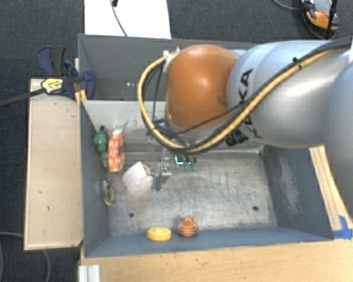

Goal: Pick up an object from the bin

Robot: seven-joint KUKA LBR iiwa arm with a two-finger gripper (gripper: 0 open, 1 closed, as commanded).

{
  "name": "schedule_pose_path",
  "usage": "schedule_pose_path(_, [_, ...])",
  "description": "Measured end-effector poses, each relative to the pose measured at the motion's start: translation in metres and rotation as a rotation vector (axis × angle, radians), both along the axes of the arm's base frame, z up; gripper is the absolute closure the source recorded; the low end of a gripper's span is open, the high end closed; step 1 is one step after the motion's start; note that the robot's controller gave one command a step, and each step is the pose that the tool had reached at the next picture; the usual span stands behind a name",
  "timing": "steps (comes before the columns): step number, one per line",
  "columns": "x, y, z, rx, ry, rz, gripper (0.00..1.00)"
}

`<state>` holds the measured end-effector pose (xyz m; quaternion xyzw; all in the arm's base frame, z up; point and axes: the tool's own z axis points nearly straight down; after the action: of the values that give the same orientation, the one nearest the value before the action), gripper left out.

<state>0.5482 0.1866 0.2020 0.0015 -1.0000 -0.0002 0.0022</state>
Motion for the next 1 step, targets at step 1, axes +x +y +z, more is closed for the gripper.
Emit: schedule_pose_path(1, [0.0019,-0.0007,0.0034,0.001,-0.007,-0.004,0.00])
